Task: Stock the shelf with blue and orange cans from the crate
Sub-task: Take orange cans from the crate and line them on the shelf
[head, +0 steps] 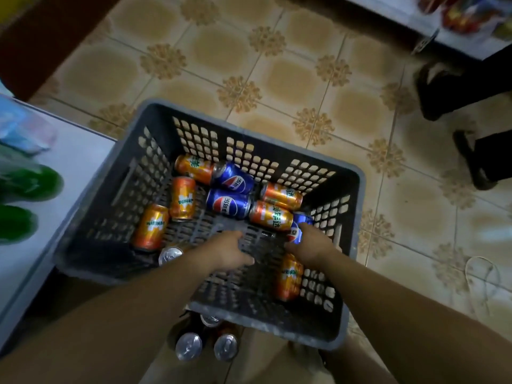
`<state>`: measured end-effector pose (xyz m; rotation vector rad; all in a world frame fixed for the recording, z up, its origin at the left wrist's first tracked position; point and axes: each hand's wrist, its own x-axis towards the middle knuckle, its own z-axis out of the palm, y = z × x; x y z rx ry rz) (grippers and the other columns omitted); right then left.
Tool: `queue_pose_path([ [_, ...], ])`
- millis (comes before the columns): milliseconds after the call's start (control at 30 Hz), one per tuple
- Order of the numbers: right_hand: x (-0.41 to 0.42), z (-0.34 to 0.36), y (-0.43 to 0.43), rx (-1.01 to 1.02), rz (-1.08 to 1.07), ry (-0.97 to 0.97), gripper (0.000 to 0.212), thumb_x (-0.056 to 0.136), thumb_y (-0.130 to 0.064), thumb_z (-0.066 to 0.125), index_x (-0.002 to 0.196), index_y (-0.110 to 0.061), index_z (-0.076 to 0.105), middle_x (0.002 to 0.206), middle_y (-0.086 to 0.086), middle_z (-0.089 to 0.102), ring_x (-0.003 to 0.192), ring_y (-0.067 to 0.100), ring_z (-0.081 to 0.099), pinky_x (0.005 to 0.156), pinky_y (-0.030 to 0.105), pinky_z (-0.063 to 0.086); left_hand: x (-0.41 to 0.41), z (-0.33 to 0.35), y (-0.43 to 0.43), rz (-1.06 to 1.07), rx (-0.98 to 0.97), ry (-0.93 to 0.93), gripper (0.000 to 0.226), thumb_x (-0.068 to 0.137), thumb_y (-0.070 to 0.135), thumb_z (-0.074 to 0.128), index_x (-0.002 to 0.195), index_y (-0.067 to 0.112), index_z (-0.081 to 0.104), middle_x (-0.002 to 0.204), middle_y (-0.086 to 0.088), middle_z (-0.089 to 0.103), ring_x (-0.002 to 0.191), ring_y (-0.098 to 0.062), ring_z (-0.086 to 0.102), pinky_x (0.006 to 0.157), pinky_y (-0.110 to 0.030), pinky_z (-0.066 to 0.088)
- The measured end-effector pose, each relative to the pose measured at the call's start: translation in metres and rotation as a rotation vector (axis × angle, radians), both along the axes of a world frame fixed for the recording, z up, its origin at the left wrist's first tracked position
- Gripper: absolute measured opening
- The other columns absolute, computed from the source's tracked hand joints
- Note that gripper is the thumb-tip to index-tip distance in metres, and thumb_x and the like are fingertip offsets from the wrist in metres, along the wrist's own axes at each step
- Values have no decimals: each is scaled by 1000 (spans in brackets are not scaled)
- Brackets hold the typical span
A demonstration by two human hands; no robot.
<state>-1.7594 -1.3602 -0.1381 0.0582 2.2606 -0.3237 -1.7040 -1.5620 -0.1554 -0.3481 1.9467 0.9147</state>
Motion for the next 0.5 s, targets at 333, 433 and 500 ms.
queue_pose_path([
  [333, -43, -95, -24, 147, 259, 103, 88, 83, -39, 70, 151, -19, 17, 154, 8, 27, 139, 30, 30, 109, 43, 35, -35, -68, -11, 101, 16, 8, 85, 70, 50, 69, 144, 24, 35, 148, -3, 39, 127, -27, 46, 104, -42, 42],
  [433, -44, -109, -27, 271, 409, 182, 85, 82, -41, 70, 148, -17, 21, 148, 12, 29, 135, 31, 31, 107, 44, 34, -40, -81, -11, 91, -23, 63, 87, 79, 42, 70, 150, 22, 23, 156, -3, 24, 139, -27, 32, 110, -39, 34],
  [500, -44, -114, -30, 267, 447, 250, 70, 82, -37, 69, 138, -17, 32, 139, 12, 38, 130, 31, 36, 106, 44, 33, -42, -85, -12, 90, -34, 90, 87, 83, 38, 69, 152, 23, 18, 158, -2, 18, 140, -26, 30, 110, -38, 35],
])
